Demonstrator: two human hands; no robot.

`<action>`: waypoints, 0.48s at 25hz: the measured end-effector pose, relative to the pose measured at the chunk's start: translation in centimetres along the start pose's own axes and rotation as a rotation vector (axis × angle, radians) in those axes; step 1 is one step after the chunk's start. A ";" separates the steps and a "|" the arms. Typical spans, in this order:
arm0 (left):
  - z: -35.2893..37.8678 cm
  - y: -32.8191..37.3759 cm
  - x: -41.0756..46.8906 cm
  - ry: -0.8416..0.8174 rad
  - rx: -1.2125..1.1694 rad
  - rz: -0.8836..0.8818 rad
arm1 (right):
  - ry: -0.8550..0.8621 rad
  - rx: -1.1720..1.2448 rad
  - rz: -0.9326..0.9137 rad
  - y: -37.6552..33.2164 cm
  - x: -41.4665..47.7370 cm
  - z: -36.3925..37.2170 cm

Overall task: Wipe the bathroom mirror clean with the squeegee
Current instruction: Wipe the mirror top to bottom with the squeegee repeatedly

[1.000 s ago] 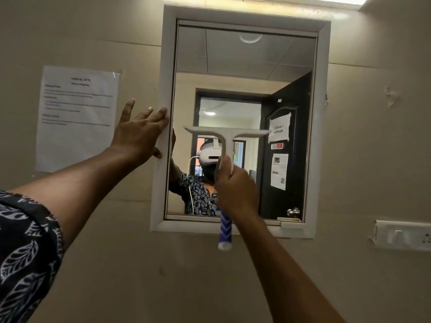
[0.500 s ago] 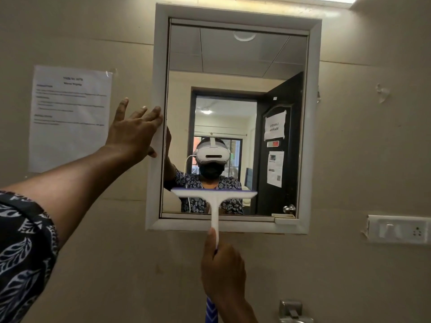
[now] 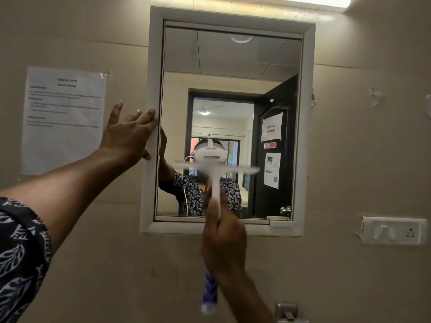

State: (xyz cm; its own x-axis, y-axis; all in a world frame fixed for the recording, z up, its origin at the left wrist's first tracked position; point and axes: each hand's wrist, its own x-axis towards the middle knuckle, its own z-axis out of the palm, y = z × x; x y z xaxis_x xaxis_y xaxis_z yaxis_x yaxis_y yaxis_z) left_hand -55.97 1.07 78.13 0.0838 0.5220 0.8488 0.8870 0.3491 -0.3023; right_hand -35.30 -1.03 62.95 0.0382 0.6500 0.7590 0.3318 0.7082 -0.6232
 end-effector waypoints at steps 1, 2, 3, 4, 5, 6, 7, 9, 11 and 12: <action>0.0 0.0 0.0 0.003 -0.005 0.002 | 0.013 0.026 -0.064 -1.5 2.6 -1.0; 0.0 0.0 0.0 0.008 -0.009 0.004 | 0.024 0.038 -0.117 -3.0 5.4 -2.2; 0.1 0.0 0.0 0.011 -0.012 0.005 | 0.046 0.045 -0.149 -4.4 8.4 -3.3; 0.1 0.0 0.0 0.013 -0.012 0.007 | 0.078 0.043 -0.166 -5.7 11.3 -4.3; 0.1 -0.1 0.0 0.011 -0.011 0.009 | 0.115 0.029 -0.172 -6.9 14.0 -5.2; 0.1 -0.2 0.1 0.007 -0.006 0.013 | 0.154 0.011 -0.164 -7.8 16.6 -6.0; 0.1 -0.4 0.1 0.001 -0.001 0.016 | 0.189 -0.002 -0.146 -8.6 18.9 -6.7; 0.2 -0.5 0.1 -0.001 0.005 0.021 | 0.235 -0.044 -0.100 -9.8 22.7 -8.0; 0.2 -0.6 0.1 -0.001 0.009 0.025 | 0.259 -0.159 -0.078 -10.7 25.1 -9.1; 0.2 -0.6 0.0 0.000 0.009 0.025 | 0.258 -0.217 -0.076 -11.0 25.9 -9.5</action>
State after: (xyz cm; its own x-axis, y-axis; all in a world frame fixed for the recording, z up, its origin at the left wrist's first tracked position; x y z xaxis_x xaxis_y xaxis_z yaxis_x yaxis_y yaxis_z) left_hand -56.58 1.02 78.27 0.1059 0.5306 0.8410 0.8803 0.3432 -0.3274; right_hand -28.97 5.37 91.29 0.2337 0.4871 0.8415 0.5348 0.6584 -0.5296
